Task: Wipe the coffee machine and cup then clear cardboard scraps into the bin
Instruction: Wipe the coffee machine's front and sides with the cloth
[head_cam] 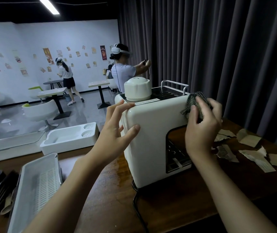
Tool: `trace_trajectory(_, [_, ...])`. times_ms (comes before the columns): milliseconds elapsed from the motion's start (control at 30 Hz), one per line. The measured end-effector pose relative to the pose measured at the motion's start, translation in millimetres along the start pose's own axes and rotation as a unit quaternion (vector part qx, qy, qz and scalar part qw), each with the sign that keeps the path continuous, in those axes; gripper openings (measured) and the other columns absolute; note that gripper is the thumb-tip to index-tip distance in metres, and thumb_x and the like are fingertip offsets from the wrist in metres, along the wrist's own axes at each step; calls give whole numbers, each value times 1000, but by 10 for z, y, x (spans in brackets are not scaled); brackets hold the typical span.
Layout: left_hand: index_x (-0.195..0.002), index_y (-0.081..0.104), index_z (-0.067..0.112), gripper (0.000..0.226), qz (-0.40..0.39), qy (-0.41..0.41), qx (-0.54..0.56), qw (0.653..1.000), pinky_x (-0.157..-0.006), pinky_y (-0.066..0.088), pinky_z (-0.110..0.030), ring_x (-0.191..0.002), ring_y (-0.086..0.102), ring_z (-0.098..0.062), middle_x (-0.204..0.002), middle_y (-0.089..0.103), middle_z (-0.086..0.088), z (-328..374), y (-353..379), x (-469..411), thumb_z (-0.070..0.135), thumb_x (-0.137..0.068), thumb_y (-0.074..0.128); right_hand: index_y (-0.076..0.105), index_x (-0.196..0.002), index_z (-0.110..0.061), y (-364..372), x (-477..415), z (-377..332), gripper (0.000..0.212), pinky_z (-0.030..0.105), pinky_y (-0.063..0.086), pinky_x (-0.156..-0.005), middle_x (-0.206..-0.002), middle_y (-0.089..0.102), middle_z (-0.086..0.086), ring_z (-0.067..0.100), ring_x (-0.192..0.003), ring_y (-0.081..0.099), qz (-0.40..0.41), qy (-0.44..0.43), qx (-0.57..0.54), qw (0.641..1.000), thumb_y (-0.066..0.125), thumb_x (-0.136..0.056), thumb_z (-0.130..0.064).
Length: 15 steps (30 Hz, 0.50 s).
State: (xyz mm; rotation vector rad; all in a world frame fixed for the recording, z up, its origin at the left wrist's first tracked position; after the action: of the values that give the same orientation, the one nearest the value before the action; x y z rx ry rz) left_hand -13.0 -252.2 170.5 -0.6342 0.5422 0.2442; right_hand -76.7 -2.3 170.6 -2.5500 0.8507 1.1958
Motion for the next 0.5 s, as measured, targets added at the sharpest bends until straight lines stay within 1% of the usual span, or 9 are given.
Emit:
trace_trajectory(67, [-128, 42, 60, 47, 3, 4, 1, 1000, -110, 44, -52, -145, 27, -4, -136, 28, 36, 3, -5, -3, 55, -86, 64, 64, -123, -2, 53, 160, -78, 28, 21, 45, -97, -121, 55, 16, 23, -114, 54, 1, 0, -9, 1000, 59, -95, -7])
trace_trajectory(100, [-128, 42, 60, 47, 4, 5, 1, 1000, -110, 44, -52, -144, 27, -4, -135, 29, 37, 0, -8, -4, 52, -88, 65, 65, -121, -2, 100, 275, -169, 28, 28, 46, -98, -119, 56, 17, 24, -113, 54, -7, -22, -14, 1000, 60, -94, -5])
trace_trajectory(167, [-129, 43, 58, 45, 6, 8, 5, 1000, -111, 44, -51, -143, 27, 3, -134, 29, 37, -6, -16, -6, 50, -90, 65, 66, -119, -1, 211, 532, -386, 27, 28, 44, -100, -115, 58, 18, 25, -111, 56, -45, -98, -23, 994, 62, -93, -4])
trace_trajectory(233, [-129, 44, 55, 46, 7, 10, 7, 1000, -110, 46, -47, -138, 27, 14, -134, 30, 36, -12, -25, -10, 55, -88, 64, 67, -119, -1, 290, 690, -513, 27, 29, 44, -100, -115, 59, 18, 28, -108, 58, -87, -170, -21, 981, 61, -93, -5])
trace_trajectory(300, [-128, 43, 58, 46, 5, 10, 0, 1000, -109, 47, -49, -136, 27, 16, -134, 30, 37, -18, -25, -16, 57, -86, 64, 67, -119, -2, 301, 658, -508, 28, 32, 46, -98, -116, 60, 18, 32, -105, 59, -109, -215, -11, 970, 62, -92, -4])
trace_trajectory(333, [-127, 43, 60, 45, 4, 11, -7, 1000, -108, 47, -50, -134, 28, 18, -133, 29, 38, -20, -22, -22, 57, -87, 64, 67, -120, -2, 284, 593, -461, 28, 34, 47, -96, -116, 60, 19, 33, -104, 59, -112, -220, -6, 969, 62, -92, -3])
trace_trajectory(400, [-126, 42, 62, 45, 4, 13, -16, 1000, -108, 48, -49, -130, 30, 22, -133, 29, 39, -27, -18, -33, 57, -87, 64, 66, -120, -2, 189, 362, -276, 29, 37, 49, -94, -118, 59, 19, 30, -107, 58, -93, -178, -1, 980, 61, -92, -2])
trace_trajectory(433, [-127, 42, 61, 46, 4, 13, -17, 1000, -108, 47, -49, -131, 30, 20, -134, 29, 38, -31, -16, -36, 59, -86, 64, 65, -121, -2, 124, 225, -161, 29, 36, 50, -94, -119, 57, 19, 26, -109, 56, -77, -139, 1, 987, 60, -92, -2])
trace_trajectory(500, [-129, 43, 58, 50, 2, 13, -16, 1000, -108, 47, -49, -139, 31, 7, -139, 29, 30, -37, -9, -37, 63, -84, 63, 64, -123, -2, 26, -2, -18, 30, 26, 47, -95, -122, 55, 17, 15, -112, 49, -60, -84, 5, 995, 58, -94, -3])
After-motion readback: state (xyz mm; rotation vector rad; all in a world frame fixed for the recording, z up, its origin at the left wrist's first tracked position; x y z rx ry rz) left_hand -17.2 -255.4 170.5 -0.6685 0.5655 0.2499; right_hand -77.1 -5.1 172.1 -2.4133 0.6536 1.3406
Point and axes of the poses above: each hand's wrist, its own x-axis away from the middle knuckle, its own y-axis out of the palm, z = x × y, the point moved 10 cm from there along -x, towards the middle knuckle
